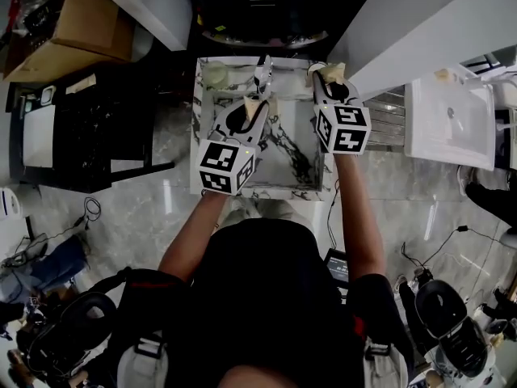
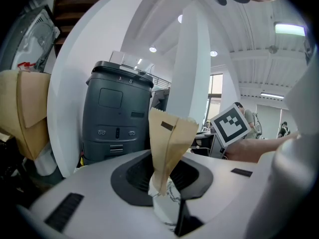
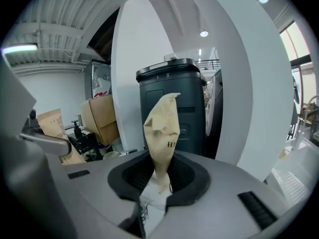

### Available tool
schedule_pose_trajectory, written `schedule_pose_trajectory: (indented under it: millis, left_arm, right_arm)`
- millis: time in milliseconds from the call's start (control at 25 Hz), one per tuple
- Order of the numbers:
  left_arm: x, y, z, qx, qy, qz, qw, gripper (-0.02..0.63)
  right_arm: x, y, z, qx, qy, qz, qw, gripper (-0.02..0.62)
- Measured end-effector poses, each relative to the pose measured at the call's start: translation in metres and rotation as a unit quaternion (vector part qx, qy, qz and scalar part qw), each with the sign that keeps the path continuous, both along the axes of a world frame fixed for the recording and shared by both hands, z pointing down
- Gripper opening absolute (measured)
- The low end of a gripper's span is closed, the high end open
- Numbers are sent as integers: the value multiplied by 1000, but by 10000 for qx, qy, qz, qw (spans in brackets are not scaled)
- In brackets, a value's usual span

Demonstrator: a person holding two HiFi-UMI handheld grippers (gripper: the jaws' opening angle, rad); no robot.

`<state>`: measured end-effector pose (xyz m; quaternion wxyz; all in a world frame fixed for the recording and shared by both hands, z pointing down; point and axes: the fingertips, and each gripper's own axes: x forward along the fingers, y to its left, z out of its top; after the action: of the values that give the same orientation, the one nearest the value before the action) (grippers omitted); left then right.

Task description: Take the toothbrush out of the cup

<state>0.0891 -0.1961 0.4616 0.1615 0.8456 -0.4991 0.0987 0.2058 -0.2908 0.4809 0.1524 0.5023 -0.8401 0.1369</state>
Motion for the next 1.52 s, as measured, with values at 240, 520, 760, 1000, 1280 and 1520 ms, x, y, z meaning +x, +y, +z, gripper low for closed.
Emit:
schedule_pose_trajectory:
  millis: [240, 520, 760, 1000, 1280, 1520]
  left_arm:
    - [-8, 19, -16, 114, 5, 39, 9999, 83]
    - [-24, 39, -32, 251, 27, 35, 9997, 83]
    - [-39, 56, -51, 409, 43, 16, 9992, 83]
    - [-54, 81, -65, 561, 66, 24, 9984, 83]
    - [-74, 109, -77, 722, 90, 6, 9974, 83]
    - [-92, 131, -88, 877, 118, -39, 9961, 83]
  right_arm:
    - [-3, 24, -18, 109, -12, 38, 9999, 89]
    - [-21, 53, -37, 229, 55, -157, 9996, 86]
    - [-38, 80, -53, 322, 82, -254, 9991, 84]
    - [-58, 110, -67, 389, 66, -319, 9987, 83]
    - [-83, 144, -76, 438, 51, -413, 9982, 83]
    - [-100, 170, -82, 502, -9, -435, 9978, 81]
